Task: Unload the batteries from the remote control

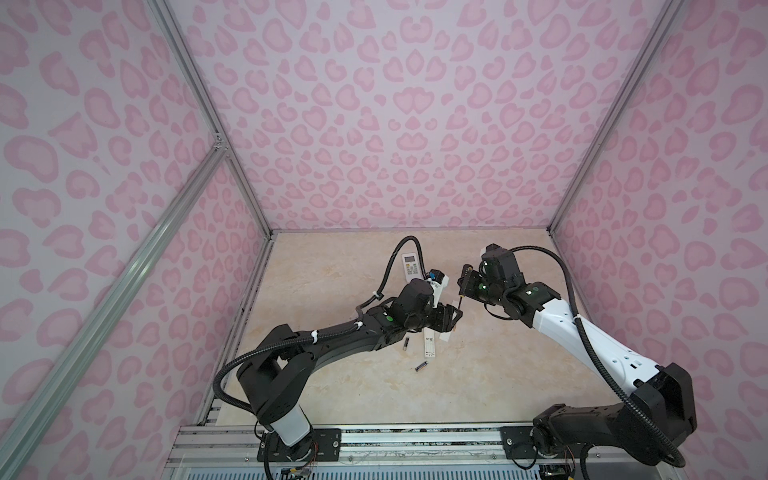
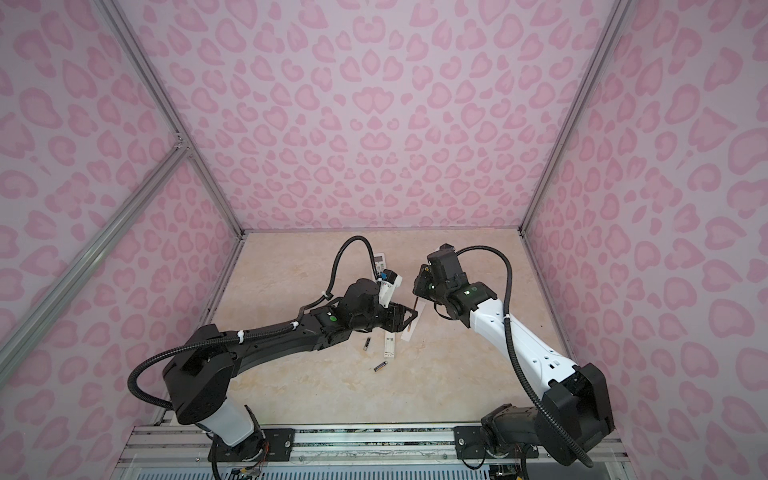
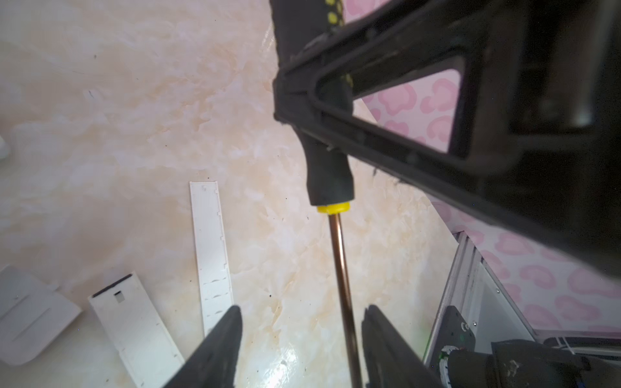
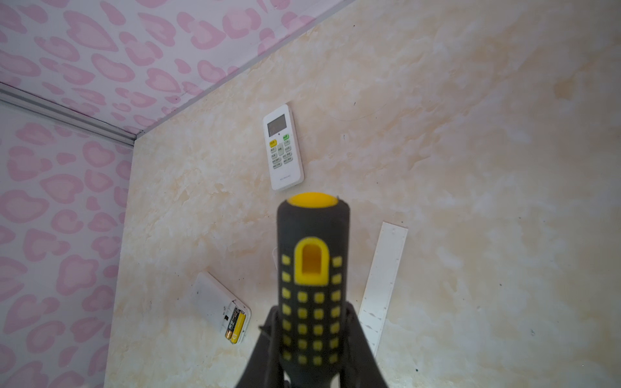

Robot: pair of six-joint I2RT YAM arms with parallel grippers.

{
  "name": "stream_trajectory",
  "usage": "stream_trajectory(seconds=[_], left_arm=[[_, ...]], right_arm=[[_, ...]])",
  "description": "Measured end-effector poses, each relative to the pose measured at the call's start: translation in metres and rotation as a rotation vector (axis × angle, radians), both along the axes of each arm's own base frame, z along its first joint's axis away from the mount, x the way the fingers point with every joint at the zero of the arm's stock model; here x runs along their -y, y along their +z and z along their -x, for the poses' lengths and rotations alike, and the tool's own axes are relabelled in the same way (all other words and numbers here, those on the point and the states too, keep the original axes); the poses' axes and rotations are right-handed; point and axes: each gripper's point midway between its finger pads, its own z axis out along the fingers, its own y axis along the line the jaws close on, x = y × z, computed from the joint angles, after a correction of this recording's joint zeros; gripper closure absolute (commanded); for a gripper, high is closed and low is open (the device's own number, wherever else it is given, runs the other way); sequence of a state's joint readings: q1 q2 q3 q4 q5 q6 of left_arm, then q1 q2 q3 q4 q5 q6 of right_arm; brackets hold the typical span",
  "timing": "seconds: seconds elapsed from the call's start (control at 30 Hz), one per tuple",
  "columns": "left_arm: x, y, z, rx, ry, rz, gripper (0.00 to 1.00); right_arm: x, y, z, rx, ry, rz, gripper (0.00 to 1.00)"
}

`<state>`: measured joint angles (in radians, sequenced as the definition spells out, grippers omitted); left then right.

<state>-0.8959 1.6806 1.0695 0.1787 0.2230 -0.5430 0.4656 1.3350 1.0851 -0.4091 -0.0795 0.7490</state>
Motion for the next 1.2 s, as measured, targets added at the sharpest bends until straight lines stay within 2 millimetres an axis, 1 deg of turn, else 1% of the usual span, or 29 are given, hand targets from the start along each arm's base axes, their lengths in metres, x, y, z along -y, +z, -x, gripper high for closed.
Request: stream_trajectory(seconds=[0.1, 0.13, 0.17, 0.3, 0.4, 0.43, 0.47, 0.53, 0.63, 0.73, 0.87, 0.93, 1.0, 1.1, 1.2], left_arm=[[0.009, 0.001, 0.003, -0.030, -0.028, 0.053, 0.87], [0.012, 0.002, 0.005, -0.029, -0.043, 0.070, 0.92], [0.012, 0.004, 0.005, -0.032, -0.045, 0.082, 0.96], [0.010, 0.006, 0.002, -0.047, -0.048, 0.115, 0.96], [0.007, 0.005, 0.005, -0.053, -0.061, 0.120, 0.96], [0.005, 0.006, 0.006, -0.055, -0.066, 0.123, 0.96], [0.003, 0.008, 0.006, -0.056, -0.066, 0.126, 0.96], [-0.006, 0.010, 0.004, -0.057, -0.059, 0.132, 0.96], [-0.016, 0.018, 0.001, -0.058, -0.074, 0.151, 0.96], [-0.023, 0.033, 0.004, -0.042, -0.121, 0.183, 0.96], [-0.032, 0.047, 0.012, -0.029, -0.190, 0.215, 0.96], [-0.037, 0.051, 0.017, -0.026, -0.215, 0.223, 0.96], [-0.041, 0.055, 0.019, -0.021, -0.228, 0.228, 0.96], [-0.046, 0.060, 0.023, -0.011, -0.243, 0.237, 0.96], [-0.050, 0.060, 0.024, -0.013, -0.240, 0.236, 0.96]], right_arm=[[0.007, -0.002, 0.002, -0.006, -0.023, -0.011, 1.00], [0.008, -0.002, 0.003, -0.007, -0.026, -0.015, 1.00], [0.009, -0.001, 0.003, -0.004, -0.029, -0.017, 1.00], [0.007, 0.004, 0.002, 0.022, -0.021, -0.037, 1.00], [0.004, 0.005, 0.005, 0.032, -0.006, -0.066, 0.62], [0.003, 0.006, 0.007, 0.036, 0.003, -0.078, 0.53], [0.000, 0.008, 0.008, 0.046, 0.016, -0.092, 0.49], [-0.003, 0.018, 0.007, 0.087, 0.043, -0.127, 0.44], [-0.006, 0.029, 0.003, 0.125, 0.090, -0.207, 0.44], [-0.018, 0.042, 0.003, 0.145, 0.177, -0.289, 0.44], [-0.038, 0.060, 0.013, 0.181, 0.305, -0.361, 0.45], [-0.043, 0.066, 0.016, 0.196, 0.344, -0.387, 0.50], [-0.047, 0.069, 0.018, 0.211, 0.374, -0.408, 0.61], [-0.052, 0.071, 0.020, 0.216, 0.392, -0.453, 0.82], [-0.056, 0.072, 0.020, 0.226, 0.407, -0.479, 0.99]])
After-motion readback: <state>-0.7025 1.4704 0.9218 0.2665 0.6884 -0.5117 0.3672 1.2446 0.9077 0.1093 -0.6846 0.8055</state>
